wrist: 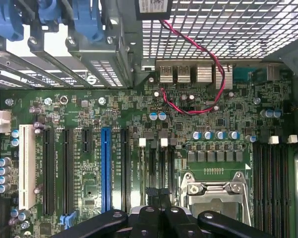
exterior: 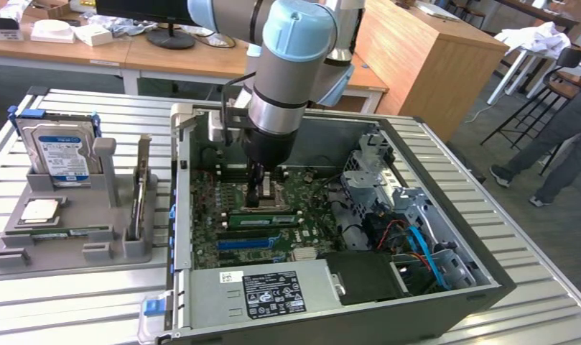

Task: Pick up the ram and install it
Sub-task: 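Press down the ram until it locks into place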

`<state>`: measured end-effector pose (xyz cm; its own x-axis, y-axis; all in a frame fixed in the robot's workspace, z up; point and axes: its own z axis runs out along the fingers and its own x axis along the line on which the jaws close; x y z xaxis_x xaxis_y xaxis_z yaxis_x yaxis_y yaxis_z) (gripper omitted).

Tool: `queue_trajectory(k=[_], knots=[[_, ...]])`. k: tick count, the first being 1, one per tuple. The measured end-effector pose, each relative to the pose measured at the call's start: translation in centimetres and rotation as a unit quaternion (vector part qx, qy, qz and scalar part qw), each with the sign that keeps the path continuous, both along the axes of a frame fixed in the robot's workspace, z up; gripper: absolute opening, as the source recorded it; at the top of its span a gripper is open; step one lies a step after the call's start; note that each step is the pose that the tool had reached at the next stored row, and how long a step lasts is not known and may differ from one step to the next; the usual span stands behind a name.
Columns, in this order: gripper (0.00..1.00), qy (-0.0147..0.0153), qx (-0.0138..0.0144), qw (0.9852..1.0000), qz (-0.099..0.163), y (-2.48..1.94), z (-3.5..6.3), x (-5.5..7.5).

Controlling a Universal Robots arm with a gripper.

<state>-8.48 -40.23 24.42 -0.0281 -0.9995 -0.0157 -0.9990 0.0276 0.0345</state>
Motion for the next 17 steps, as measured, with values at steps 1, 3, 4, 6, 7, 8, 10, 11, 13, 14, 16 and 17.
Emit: queue_trajectory(k=[1, 3, 4, 6, 7, 8, 10, 11, 13, 14, 16, 17], knots=[[0.1, 0.0, 0.0, 1.0, 0.0, 0.0, 0.0, 0.0], [0.1, 0.0, 0.0, 1.0, 0.0, -0.04, 0.0, -0.01], [0.1, 0.0, 0.0, 1.0, 0.0, -0.1, 0.0, -0.01], [0.1, 0.0, 0.0, 1.0, 0.0, -0.47, 0.0, 0.04], [0.1, 0.0, 0.0, 1.0, 0.0, -0.47, 0.0, 0.04], [0.1, 0.0, 0.0, 1.0, 0.0, -0.47, 0.0, 0.04], [0.1, 0.0, 0.0, 1.0, 0.0, -0.48, 0.0, 0.04], [0.1, 0.0, 0.0, 1.0, 0.0, -0.48, -0.01, 0.04], [0.1, 0.0, 0.0, 1.0, 0.0, -0.5, -0.11, 0.04], [0.1, -0.0001, 0.0, 1.0, 0.0, -0.5, -0.19, 0.04], [0.1, -0.0001, 0.0, 1.0, 0.0, -0.51, -0.34, 0.04], [0.1, -0.0001, 0.0, 1.0, 0.0, -0.52, -0.42, 0.04]])
